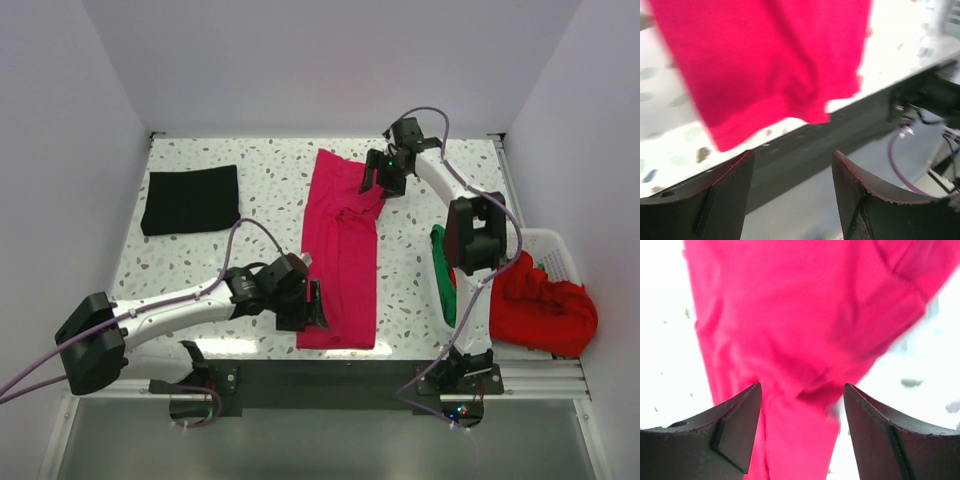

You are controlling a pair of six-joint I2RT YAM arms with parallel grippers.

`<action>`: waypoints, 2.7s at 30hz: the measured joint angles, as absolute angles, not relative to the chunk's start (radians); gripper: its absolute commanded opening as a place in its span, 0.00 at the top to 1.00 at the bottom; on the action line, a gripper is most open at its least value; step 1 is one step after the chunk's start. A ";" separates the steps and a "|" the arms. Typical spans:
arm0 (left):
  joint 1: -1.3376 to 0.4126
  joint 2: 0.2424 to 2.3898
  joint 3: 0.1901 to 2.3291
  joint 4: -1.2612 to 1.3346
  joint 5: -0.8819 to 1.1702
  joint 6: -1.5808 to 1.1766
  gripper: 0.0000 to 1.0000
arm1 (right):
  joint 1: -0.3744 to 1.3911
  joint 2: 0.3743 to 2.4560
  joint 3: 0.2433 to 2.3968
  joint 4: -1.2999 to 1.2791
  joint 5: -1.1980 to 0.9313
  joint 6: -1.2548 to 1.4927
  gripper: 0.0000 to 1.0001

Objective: Fold and stack the t-shirts
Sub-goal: Fold the tshirt

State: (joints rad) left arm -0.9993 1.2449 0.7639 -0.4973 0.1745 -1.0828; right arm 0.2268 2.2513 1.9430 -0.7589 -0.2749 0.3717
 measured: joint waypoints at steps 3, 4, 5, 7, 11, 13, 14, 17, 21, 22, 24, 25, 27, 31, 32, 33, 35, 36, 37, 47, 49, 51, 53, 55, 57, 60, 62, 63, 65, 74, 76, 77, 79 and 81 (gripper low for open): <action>-0.965 1.246 0.723 -0.526 0.156 -1.089 0.32 | 0.234 2.112 1.843 -0.750 -0.278 0.368 0.30; -0.950 1.249 0.721 -0.538 0.152 -1.084 0.32 | 0.237 2.078 1.822 -0.749 -0.278 0.367 0.30; -0.934 1.253 0.721 -0.540 0.152 -1.077 0.32 | 0.241 2.032 1.794 -0.746 -0.278 0.366 0.30; -0.903 1.272 0.722 -0.537 0.152 -1.049 0.32 | 0.249 1.973 1.758 -0.742 -0.277 0.366 0.30; -0.856 1.345 0.725 -0.545 0.152 -0.971 0.33 | 0.271 1.882 1.641 -0.725 -0.268 0.380 0.30; -0.842 1.375 0.730 -0.555 0.152 -0.928 0.34 | 0.294 1.835 1.539 -0.721 -0.250 0.395 0.30; -0.838 1.383 0.732 -0.564 0.153 -0.910 0.34 | 0.314 1.804 1.475 -0.716 -0.234 0.404 0.30; -0.833 1.386 0.742 -0.580 0.155 -0.866 0.35 | 0.390 1.720 1.325 -0.729 -0.200 0.438 0.30; -0.831 1.377 0.744 -0.581 0.177 -0.825 0.37 | 0.525 1.525 1.094 -0.749 -0.171 0.516 0.32; -0.831 1.373 0.742 -0.578 0.186 -0.817 0.38 | 0.545 1.483 1.052 -0.753 -0.169 0.535 0.33; -0.831 1.365 0.734 -0.572 0.208 -0.802 0.38 | 0.573 1.372 0.957 -0.764 -0.159 0.585 0.36; -0.831 1.361 0.726 -0.563 0.220 -0.796 0.39 | 0.583 1.318 0.911 -0.767 -0.153 0.614 0.38; -0.831 1.355 0.709 -0.559 0.237 -0.789 0.42 | 0.604 1.220 0.828 -0.772 -0.146 0.676 0.41; -0.831 1.337 0.659 -0.556 0.260 -0.782 0.43 | 0.670 1.106 0.720 -0.775 -0.140 0.789 0.42; -0.831 1.333 0.649 -0.558 0.263 -0.781 0.43 | 0.692 1.096 0.705 -0.775 -0.139 0.814 0.42; -0.831 1.330 0.641 -0.557 0.266 -0.781 0.43 | 0.711 1.093 0.698 -0.773 -0.139 0.837 0.43; -0.830 1.328 0.625 -0.553 0.274 -0.781 0.43 | 0.753 1.101 0.693 -0.767 -0.131 0.877 0.44; -0.831 1.328 0.618 -0.550 0.280 -0.781 0.44 | 0.772 1.109 0.693 -0.762 -0.125 0.895 0.44; -0.831 1.328 0.611 -0.544 0.284 -0.781 0.44 | 0.791 1.122 0.692 -0.755 -0.121 0.910 0.45; -0.827 1.313 0.567 -0.466 0.334 -0.794 0.45 | 0.902 1.211 0.627 -0.682 -0.096 1.018 0.50; -0.827 1.310 0.556 -0.440 0.347 -0.802 0.45 | 0.905 1.227 0.626 -0.664 -0.096 1.029 0.51; -0.826 1.309 0.545 -0.414 0.363 -0.810 0.46 | 0.909 1.236 0.624 -0.648 -0.096 1.034 0.52; -0.826 1.310 0.538 -0.394 0.374 -0.817 0.47 | 0.909 1.243 0.620 -0.631 -0.096 1.039 0.53; -0.826 1.314 0.533 -0.377 0.382 -0.820 0.49 | 0.909 1.245 0.614 -0.620 -0.095 1.040 0.55; -0.826 1.320 0.532 -0.366 0.385 -0.824 0.51 | 0.909 1.245 0.606 -0.609 -0.095 1.041 0.57; -0.826 1.330 0.532 -0.356 0.389 -0.827 0.57 | 0.909 1.250 0.584 -0.585 -0.096 1.048 0.61; -0.826 1.336 0.532 -0.354 0.386 -0.827 0.61 | 0.909 1.258 0.571 -0.575 -0.101 1.054 0.64; -0.825 1.339 0.532 -0.353 0.386 -0.827 0.62 | 0.909 1.258 0.570 -0.574 -0.102 1.056 0.66; -0.825 1.349 0.532 -0.347 0.384 -0.826 0.68 | 0.909 1.259 0.567 -0.562 -0.107 1.058 0.72; -0.825 1.392 0.535 -0.322 0.393 -0.822 1.00 | 0.909 1.254 0.541 -0.527 -0.131 1.081 0.98; -0.825 1.391 0.535 -0.323 0.392 -0.818 1.00 | 0.911 1.250 0.539 -0.526 -0.132 1.085 1.00; -0.825 1.390 0.535 -0.323 0.390 -0.818 1.00 | 0.913 1.248 0.538 -0.527 -0.133 1.088 1.00; -0.826 1.382 0.535 -0.328 0.383 -0.817 1.00 | 0.923 1.247 0.537 -0.528 -0.135 1.093 1.00; -0.826 1.369 0.535 -0.340 0.366 -0.817 1.00 | 0.938 1.247 0.537 -0.533 -0.141 1.101 1.00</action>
